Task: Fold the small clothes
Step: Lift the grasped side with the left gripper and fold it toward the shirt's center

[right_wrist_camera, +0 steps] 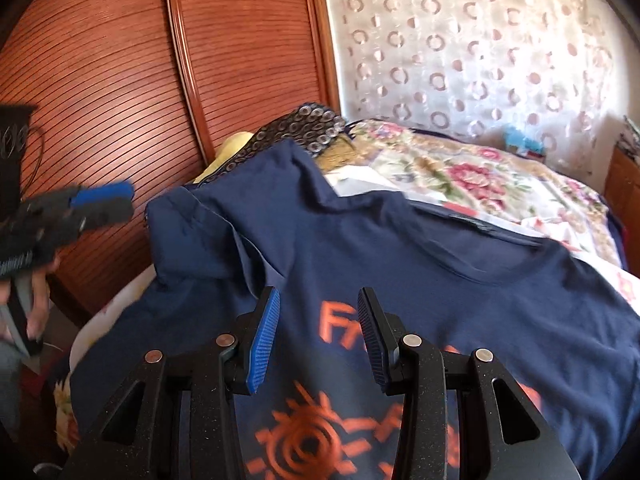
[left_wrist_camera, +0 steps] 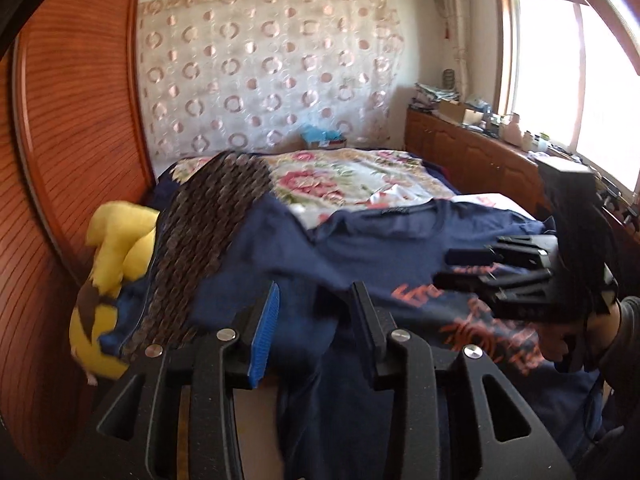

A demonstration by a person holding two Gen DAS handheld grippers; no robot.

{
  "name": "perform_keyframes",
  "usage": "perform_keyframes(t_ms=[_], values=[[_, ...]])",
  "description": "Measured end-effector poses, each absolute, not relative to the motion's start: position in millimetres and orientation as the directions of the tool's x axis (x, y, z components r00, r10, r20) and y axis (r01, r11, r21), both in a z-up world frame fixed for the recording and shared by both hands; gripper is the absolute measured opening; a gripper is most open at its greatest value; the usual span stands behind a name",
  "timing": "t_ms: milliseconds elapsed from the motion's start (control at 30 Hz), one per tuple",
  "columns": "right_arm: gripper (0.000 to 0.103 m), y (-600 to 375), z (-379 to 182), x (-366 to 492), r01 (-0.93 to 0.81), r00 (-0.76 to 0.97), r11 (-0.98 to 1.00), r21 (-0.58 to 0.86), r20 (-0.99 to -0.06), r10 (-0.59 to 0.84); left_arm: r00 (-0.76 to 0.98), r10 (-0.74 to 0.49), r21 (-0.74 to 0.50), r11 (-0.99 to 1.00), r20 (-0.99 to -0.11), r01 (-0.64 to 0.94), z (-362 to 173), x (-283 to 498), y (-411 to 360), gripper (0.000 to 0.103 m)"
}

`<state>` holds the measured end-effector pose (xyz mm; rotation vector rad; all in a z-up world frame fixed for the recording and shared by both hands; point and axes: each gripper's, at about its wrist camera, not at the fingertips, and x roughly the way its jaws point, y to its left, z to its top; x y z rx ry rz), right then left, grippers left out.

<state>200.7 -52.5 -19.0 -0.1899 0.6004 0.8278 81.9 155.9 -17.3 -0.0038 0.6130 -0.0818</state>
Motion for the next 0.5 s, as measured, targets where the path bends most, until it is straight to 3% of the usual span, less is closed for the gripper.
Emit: perform_keyframes(t_ms=[167,233,333,400,500], values=[[0.042,-9,-28,225,-0.771,0.463,0.632,0.074,-0.615,0.638,0.812,-0.060,-0.049,0.998,-0.581,0.038,-30,73,171,0.037],[0.037,8,-36,240,-0.774,0.453,0.630,0.060,-0.644,0.617,0.810,-0.064,-0.057,0.998,-0.583,0.037,-34,71,175,0.038],[0.025,27,-45,253,-0.763,0.466,0.646,0.015,-0.679,0.567,0.810,-0.065,-0.068,0.997,-0.582,0.031,-37,69,177,0.038],[0.006,30,-47,261,-0.768,0.455,0.641,0.015,-0.691,0.561,0.813,-0.069,-0.075,0.997,-0.579,0.031,-38,69,179,0.038],[0.001,31,-43,263,-0.790,0.435,0.613,0.011,-0.694,0.574,0.815,-0.065,-0.079,0.997,-0.576,0.024,-40,68,180,0.038]])
